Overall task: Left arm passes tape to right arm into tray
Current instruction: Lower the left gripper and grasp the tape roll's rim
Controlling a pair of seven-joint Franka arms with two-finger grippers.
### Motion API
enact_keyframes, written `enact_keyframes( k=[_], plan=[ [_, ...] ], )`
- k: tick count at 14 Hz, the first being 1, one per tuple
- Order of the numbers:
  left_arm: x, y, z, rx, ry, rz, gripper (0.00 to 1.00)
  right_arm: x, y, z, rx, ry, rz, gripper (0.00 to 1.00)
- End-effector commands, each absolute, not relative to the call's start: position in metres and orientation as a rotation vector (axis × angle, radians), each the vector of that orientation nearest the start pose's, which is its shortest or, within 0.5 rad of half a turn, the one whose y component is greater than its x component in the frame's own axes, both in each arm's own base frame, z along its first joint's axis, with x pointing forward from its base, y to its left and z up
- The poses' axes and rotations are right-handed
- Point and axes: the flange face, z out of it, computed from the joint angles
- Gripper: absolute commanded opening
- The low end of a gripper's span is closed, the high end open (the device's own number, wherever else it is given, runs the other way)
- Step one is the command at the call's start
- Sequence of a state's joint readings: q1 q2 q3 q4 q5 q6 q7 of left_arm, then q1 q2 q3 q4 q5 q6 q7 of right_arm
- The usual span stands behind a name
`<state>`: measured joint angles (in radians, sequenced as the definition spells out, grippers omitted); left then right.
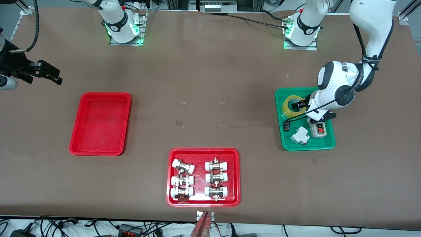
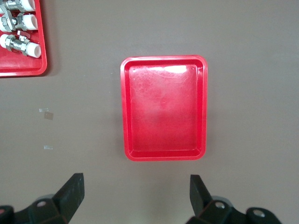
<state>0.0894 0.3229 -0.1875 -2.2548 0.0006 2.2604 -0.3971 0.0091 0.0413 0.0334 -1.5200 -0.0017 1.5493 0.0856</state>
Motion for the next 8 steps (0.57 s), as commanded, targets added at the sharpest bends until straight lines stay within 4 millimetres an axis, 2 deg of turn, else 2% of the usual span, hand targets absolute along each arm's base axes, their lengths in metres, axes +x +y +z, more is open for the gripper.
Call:
enact_keyframes(
  k=[1, 3, 5, 6, 8],
  plan=[
    [0.496, -0.051, 0.204, -3.047, -0.480, 0.499, 0.58, 0.563, 0.026, 0.630, -3.132, 0.089, 0.020, 1.00],
    [0.497, -0.042, 0.204, -3.043, -0.517, 0.502, 0.25, 0.563, 0.026, 0.629, -3.132, 0.089, 0.025, 1.00],
    [0.497, -0.039, 0.203, -3.041, -0.527, 0.504, 0.06, 0.563, 0.026, 0.629, -3.132, 0.089, 0.025, 1.00],
    [0.497, -0.038, 0.204, -3.042, -0.529, 0.502, 0.01, 0.563, 0.026, 0.627, -3.133, 0.089, 0.032, 1.00],
    [0.502, -0.031, 0.208, -3.047, -0.535, 0.494, 0.01, 0.563, 0.027, 0.627, -3.133, 0.086, 0.032, 1.00]
  ],
)
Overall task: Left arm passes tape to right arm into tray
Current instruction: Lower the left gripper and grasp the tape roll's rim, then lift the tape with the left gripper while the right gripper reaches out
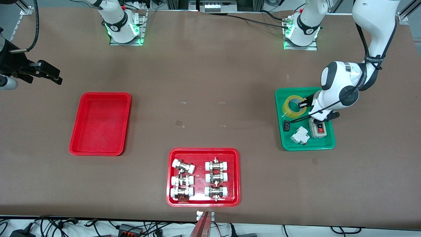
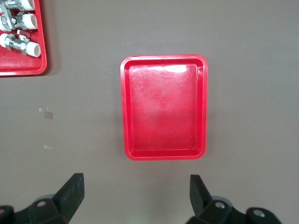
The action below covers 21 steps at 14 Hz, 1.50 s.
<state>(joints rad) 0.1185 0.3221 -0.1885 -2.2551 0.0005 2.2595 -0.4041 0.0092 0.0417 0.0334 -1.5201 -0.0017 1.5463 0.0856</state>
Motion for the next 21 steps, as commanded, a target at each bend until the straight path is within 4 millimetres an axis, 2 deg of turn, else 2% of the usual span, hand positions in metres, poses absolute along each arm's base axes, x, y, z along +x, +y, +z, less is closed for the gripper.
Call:
enact_keyframes(
  k=[1, 3, 5, 6, 8, 10, 12, 13, 14, 16, 17, 18, 19, 21],
  plan=[
    [0.502, -0.030, 0.209, -3.044, -0.544, 0.498, 0.01, 0.563, 0.027, 0.627, -3.133, 0.086, 0.032, 1.00],
    [0.505, -0.031, 0.216, -3.042, -0.553, 0.488, 0.01, 0.563, 0.026, 0.626, -3.133, 0.089, 0.035, 1.00],
    [0.519, -0.035, 0.241, -3.031, -0.566, 0.495, 0.01, 0.563, 0.026, 0.626, -3.133, 0.089, 0.035, 1.00],
    [0.527, -0.041, 0.265, -3.026, -0.562, 0.491, 0.01, 0.563, 0.026, 0.626, -3.133, 0.089, 0.035, 1.00],
    [0.540, -0.053, 0.330, -3.016, -0.558, 0.472, 0.01, 0.563, 0.026, 0.626, -3.133, 0.089, 0.035, 1.00],
    [0.562, -0.062, 0.394, -3.031, -0.555, 0.463, 0.01, 0.564, 0.026, 0.626, -3.133, 0.091, 0.037, 1.00],
    [0.578, -0.107, 0.457, -3.085, -0.467, 0.372, 0.01, 0.564, 0.024, 0.625, -3.131, 0.084, 0.037, 1.00],
    [0.585, -0.137, 0.484, -3.143, -0.457, 0.360, 0.01, 0.565, 0.022, 0.625, -3.131, 0.086, 0.035, 1.00],
    [0.585, -0.165, 0.499, -3.175, -0.437, 0.431, 0.00, 0.565, 0.021, 0.623, -3.131, 0.079, 0.042, 1.00],
    [0.588, -0.213, 0.514, -3.207, -0.377, 0.446, 0.01, 0.568, 0.020, 0.617, -3.133, 0.079, 0.058, 1.00],
    [0.586, -0.241, 0.510, -3.221, -0.342, 0.469, 0.00, 0.570, 0.020, 0.612, -3.131, 0.079, 0.075, 1.00],
    [0.590, -0.256, 0.512, -3.228, -0.386, 0.463, 0.00, 0.572, 0.018, 0.603, -3.133, 0.084, 0.101, 1.00],
    [0.600, -0.272, 0.503, -3.243, -0.491, 0.497, 0.00, 0.577, 0.015, 0.590, -3.131, 0.091, 0.140, 1.00],
    [0.605, -0.319, 0.500, -3.322, -0.617, 0.486, 0.00, 0.575, 0.011, 0.583, -3.125, 0.103, 0.202, 1.00]
  ],
)
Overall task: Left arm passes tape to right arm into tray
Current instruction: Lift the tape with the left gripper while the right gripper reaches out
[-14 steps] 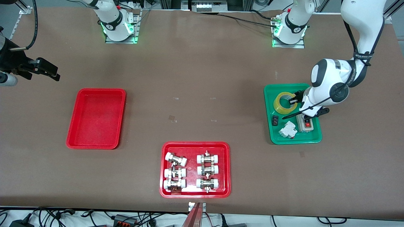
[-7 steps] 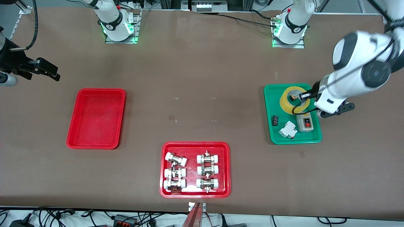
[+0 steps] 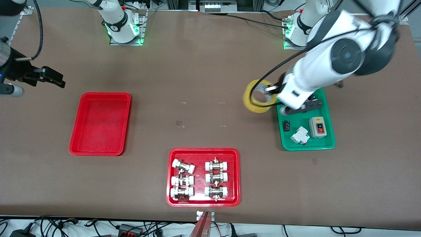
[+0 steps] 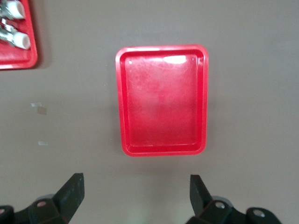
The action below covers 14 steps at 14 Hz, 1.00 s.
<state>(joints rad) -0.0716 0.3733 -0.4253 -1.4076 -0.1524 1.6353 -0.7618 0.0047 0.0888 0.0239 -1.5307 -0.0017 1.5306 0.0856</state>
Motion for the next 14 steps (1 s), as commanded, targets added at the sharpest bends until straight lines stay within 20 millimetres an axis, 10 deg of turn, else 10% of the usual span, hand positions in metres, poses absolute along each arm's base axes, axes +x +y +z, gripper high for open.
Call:
enact_keyframes(
  k=[1, 9, 14],
  plan=[
    [0.606, -0.336, 0.486, -3.310, -0.732, 0.537, 0.00, 0.573, 0.013, 0.580, -3.121, 0.103, 0.236, 1.00],
    [0.593, -0.444, 0.436, -3.330, -1.233, 0.702, 0.00, 0.600, 0.055, 0.504, -2.684, -0.151, 0.390, 1.00],
    [0.600, -0.471, 0.424, -3.186, -1.770, 0.715, 0.02, 0.628, 0.091, 0.464, -2.394, -0.227, 0.290, 1.00]
  ],
)
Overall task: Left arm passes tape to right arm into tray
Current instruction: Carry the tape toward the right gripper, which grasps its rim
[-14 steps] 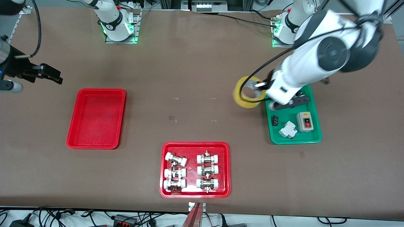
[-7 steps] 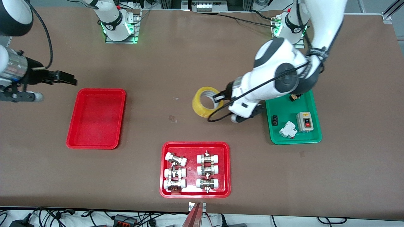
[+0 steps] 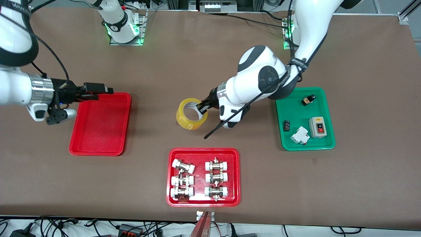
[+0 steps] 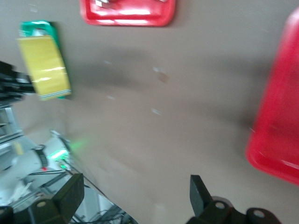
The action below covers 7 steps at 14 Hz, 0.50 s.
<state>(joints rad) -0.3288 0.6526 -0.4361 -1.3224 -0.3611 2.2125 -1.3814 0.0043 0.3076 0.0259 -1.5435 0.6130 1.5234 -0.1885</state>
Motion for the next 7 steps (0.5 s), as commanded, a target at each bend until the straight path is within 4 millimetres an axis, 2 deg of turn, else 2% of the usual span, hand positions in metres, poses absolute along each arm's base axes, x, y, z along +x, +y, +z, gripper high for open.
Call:
enact_keyframes(
  k=[1, 3, 5, 7],
  plan=[
    [0.597, -0.477, 0.422, 2.190, 1.230, -0.500, 0.02, 0.632, 0.097, 0.453, -2.352, -0.253, 0.266, 1.00],
    [0.598, -0.484, 0.421, 2.113, 1.251, -0.511, 0.02, 0.636, 0.111, 0.435, -2.294, -0.269, 0.223, 1.00],
    [0.591, -0.499, 0.418, 2.061, 1.283, -0.498, 0.05, 0.635, 0.143, 0.418, -2.273, -0.256, 0.179, 1.00],
    [0.591, -0.504, 0.417, 2.024, 1.307, -0.475, 0.04, 0.636, 0.176, 0.413, -2.262, -0.245, 0.125, 1.00]
  ],
)
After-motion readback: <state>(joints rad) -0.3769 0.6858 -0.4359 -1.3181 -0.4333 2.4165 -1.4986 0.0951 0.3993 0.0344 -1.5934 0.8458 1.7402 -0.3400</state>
